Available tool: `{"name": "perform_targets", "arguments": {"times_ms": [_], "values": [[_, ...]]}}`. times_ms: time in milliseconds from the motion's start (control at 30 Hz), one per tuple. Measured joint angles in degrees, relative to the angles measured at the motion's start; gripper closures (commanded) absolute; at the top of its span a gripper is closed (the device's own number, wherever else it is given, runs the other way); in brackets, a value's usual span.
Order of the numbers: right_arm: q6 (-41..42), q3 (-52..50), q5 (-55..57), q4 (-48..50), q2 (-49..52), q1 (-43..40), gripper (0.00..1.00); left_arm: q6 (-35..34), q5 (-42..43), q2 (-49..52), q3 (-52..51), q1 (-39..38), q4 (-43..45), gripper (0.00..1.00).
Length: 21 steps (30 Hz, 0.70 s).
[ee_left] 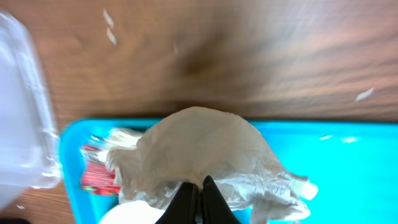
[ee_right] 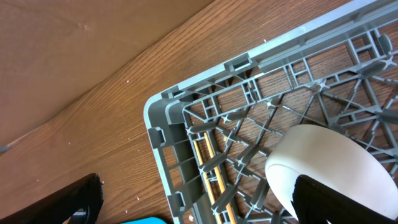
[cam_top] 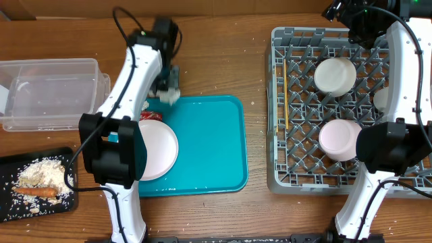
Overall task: Sort waste into correct bins and load items into the dishwasher
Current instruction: 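Grasp the crumpled white tissue with the left gripper, then carry the tissue left and drop it into the clear bin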
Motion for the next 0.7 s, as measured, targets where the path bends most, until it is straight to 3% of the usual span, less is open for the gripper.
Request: {"name": "perform_targets", "arguments": {"times_ms": [300,633,700], "values": [[0.0,0.0,0.0,0.0,0.0,0.0,0.00,-0.7,-1.5,-0.6,17.1,4.0,-1.7,0.96],[0.0,0.0,0.0,-0.1,0.0,0.0,0.00,-6.3,-6.4,-1.0,18.2,23.1,-1.3,0.96],[0.0,0.0,0.0,-0.1,0.0,0.0,0.00,-7.6,-6.0,-1.0,18.2,27.3,-1.3,0.87]]}}
